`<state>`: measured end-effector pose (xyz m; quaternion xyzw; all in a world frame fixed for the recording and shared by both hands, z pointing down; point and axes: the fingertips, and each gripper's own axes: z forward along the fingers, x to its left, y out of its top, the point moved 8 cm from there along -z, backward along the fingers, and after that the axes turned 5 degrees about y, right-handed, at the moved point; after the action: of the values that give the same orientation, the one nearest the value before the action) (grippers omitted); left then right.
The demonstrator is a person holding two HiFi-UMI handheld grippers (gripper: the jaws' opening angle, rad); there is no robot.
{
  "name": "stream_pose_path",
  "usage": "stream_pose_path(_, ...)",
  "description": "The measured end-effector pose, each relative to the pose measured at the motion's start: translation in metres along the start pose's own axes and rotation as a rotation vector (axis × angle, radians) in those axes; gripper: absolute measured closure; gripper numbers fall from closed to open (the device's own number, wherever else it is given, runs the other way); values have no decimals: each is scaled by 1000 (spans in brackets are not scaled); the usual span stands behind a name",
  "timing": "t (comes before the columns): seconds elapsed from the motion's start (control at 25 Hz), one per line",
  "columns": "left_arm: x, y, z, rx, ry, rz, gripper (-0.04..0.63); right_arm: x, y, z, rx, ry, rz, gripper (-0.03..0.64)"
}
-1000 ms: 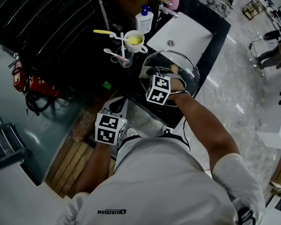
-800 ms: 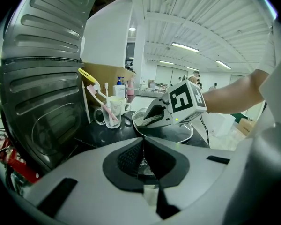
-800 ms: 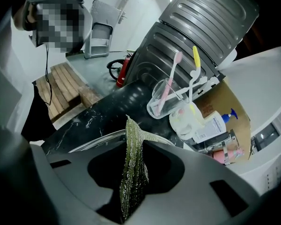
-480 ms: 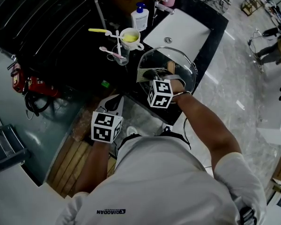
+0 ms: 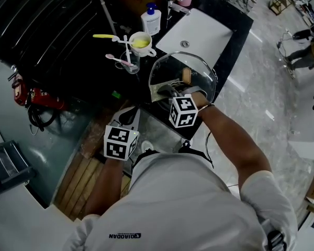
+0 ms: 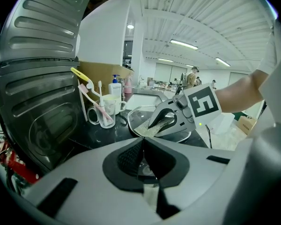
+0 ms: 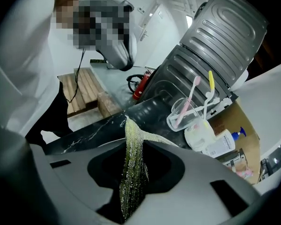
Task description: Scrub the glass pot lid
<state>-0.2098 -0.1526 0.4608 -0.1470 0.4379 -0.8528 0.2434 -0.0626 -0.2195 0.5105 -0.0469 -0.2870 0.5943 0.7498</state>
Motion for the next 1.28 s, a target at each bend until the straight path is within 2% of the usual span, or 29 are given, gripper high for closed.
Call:
stream_pose_path(0.28,-11,4,9,2,-9,3,577,19,-4,-8,-43,35,-67,518)
stream_pose_path(0.76,-32,9,21,10,-43,2,577,34,-18,-23,-76,47,-72,514)
stream_pose_path(1.0,-36,13,24,4,-60,12,577,42,-24,-32,-81,28,-26,514)
stream_pose_path(1.28,-37,13,27,3,-95,28,577,53,-31,-39,-99,-38,118,512)
